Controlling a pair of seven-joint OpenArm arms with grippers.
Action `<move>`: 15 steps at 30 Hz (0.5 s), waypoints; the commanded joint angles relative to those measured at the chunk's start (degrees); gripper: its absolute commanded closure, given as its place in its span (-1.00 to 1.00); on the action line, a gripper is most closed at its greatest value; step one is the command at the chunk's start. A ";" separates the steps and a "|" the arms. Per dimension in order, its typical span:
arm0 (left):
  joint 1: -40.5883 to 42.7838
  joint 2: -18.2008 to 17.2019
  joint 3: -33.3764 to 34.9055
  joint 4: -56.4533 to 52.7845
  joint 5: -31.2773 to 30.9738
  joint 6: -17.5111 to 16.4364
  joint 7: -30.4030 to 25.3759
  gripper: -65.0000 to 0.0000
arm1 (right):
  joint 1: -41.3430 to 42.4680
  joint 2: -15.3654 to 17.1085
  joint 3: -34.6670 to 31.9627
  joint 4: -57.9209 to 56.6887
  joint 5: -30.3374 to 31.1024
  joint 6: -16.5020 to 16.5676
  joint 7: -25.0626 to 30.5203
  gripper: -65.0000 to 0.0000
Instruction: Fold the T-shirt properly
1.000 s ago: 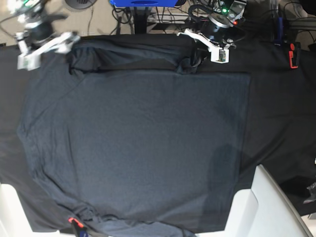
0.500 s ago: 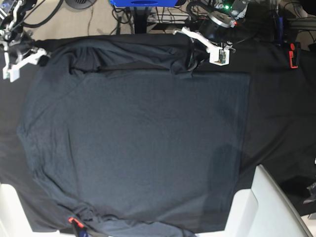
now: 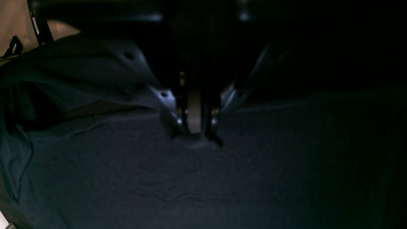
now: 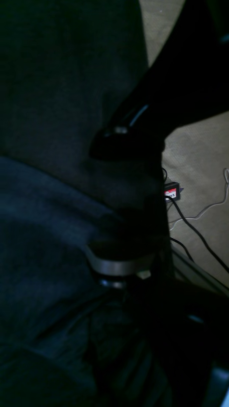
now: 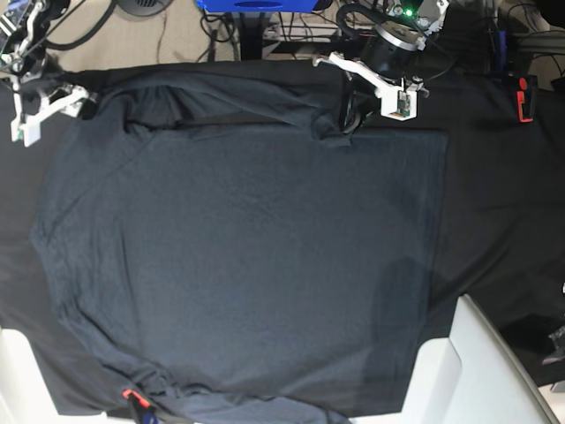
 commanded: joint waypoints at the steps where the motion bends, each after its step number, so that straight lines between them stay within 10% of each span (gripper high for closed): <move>1: 0.30 -0.33 -0.02 0.91 0.16 -0.07 -1.54 1.00 | 0.13 0.46 -0.89 0.77 0.84 0.33 0.86 -0.12; 6: 0.30 -0.33 -0.02 0.91 0.16 -0.07 -1.54 1.00 | 1.54 0.37 -1.59 -3.01 0.93 0.33 0.86 -0.08; 12: 0.39 -0.33 -0.02 0.91 0.16 -0.07 -1.54 1.00 | 2.15 0.46 -1.59 -5.03 0.93 0.33 0.95 0.82; 15: 0.39 -0.33 -0.02 0.91 0.16 -0.07 -1.54 1.00 | 2.24 0.55 -1.59 -5.03 0.93 0.24 0.86 0.81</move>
